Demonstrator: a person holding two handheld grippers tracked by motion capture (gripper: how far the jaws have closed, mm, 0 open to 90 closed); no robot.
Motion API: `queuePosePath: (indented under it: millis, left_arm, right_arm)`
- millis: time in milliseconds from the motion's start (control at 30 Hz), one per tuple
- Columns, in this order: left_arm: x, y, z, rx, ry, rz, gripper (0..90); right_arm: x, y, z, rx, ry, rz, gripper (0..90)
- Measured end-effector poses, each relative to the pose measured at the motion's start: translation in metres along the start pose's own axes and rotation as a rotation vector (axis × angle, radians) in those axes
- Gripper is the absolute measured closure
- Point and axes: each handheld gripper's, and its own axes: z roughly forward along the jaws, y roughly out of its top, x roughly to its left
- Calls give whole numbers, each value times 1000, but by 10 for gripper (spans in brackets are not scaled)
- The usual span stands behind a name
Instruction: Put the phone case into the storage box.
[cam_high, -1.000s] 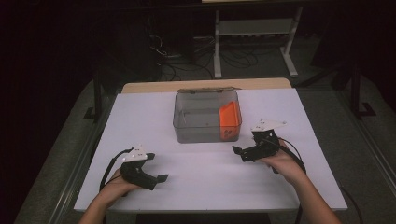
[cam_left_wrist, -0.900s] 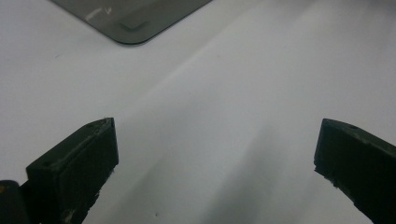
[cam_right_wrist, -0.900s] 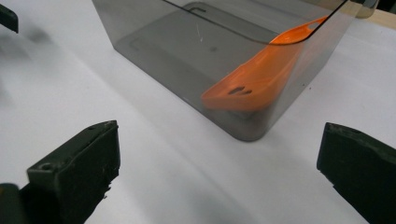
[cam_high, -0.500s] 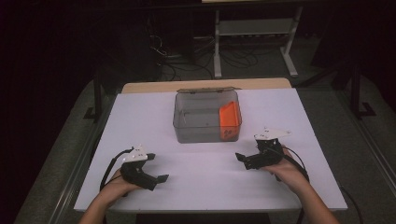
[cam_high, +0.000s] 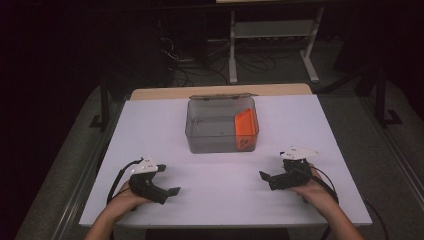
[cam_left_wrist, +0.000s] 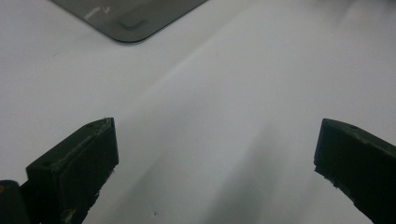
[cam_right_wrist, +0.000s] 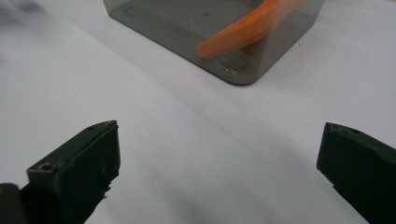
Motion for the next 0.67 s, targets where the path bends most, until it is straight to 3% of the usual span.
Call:
queuePosePath:
  millis: [267,667]
  left_arm:
    - [0,0,0,5,-1,3,0]
    - [1,0,1,9,1,10,0]
  right_arm:
    - [-2,-12,-7,7,-8,-6,0]
    - [-3,-15,-7,12,-19,-15,0]
